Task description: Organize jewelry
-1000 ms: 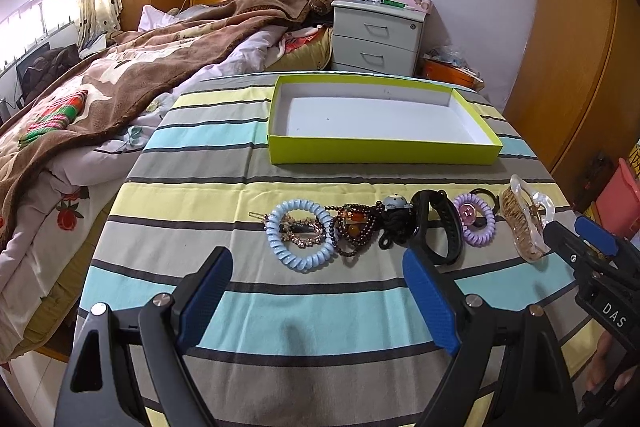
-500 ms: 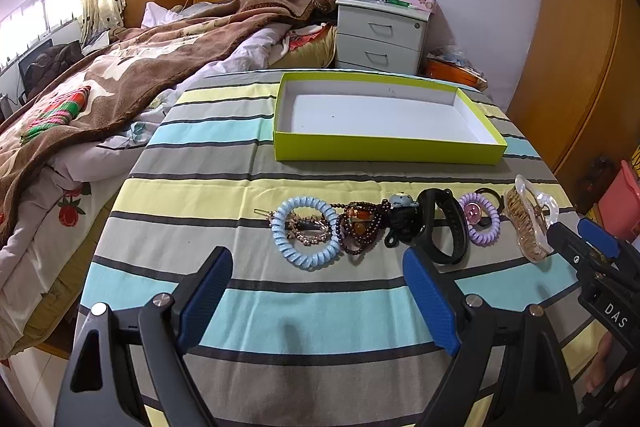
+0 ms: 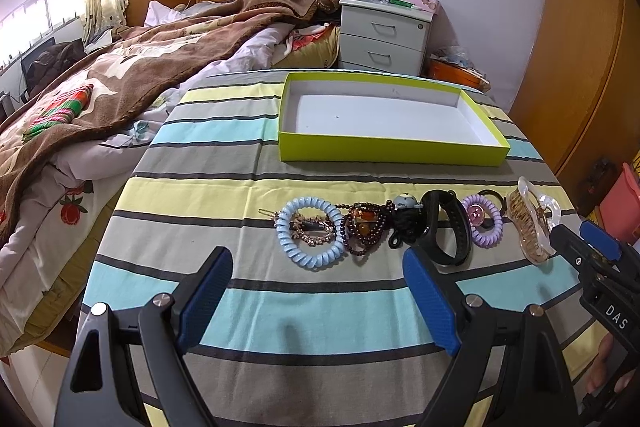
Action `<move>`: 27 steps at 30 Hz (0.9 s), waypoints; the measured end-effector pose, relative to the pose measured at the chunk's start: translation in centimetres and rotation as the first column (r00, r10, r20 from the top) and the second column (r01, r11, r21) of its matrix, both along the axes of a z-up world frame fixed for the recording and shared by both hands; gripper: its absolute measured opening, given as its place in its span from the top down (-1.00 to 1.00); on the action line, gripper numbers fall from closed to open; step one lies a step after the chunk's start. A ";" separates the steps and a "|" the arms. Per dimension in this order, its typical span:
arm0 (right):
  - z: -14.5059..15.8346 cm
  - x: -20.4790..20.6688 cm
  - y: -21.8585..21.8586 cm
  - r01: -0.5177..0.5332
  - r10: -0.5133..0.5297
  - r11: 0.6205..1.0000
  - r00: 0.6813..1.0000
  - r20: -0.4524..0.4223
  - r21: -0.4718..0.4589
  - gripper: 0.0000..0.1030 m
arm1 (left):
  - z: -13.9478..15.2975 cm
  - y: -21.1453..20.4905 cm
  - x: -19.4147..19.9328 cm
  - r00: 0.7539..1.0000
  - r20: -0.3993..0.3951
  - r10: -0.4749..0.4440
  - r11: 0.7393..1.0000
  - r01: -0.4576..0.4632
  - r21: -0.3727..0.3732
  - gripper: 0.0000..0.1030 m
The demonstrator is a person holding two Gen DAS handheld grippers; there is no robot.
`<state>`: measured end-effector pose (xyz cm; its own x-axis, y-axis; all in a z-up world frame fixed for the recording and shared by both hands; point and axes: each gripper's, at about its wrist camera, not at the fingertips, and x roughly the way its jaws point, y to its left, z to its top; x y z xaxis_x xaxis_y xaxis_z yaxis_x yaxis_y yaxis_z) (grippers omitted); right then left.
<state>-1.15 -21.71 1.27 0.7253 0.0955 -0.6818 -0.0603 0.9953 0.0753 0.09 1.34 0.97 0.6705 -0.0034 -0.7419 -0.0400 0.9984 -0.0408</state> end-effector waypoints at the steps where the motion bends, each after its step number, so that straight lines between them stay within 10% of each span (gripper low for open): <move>1: 0.0 0.0 0.0 0.001 -0.001 1.000 1.000 0.000 -0.001 -0.40 | 0.0 0.0 0.0 1.000 -0.001 0.001 1.000 -0.001 -0.001 -0.72; 27: -1.6 3.3 -2.5 0.078 -0.081 0.996 0.993 -0.090 -0.041 -0.40 | -2.0 5.4 2.0 0.993 -0.107 0.059 0.989 -0.072 -0.130 -0.72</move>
<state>2.16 -24.17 -0.28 0.6642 0.0133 -0.7475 0.0244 0.9989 0.0394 2.13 6.77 -1.01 0.5932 -0.0657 -0.8024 -0.1159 0.9793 -0.1659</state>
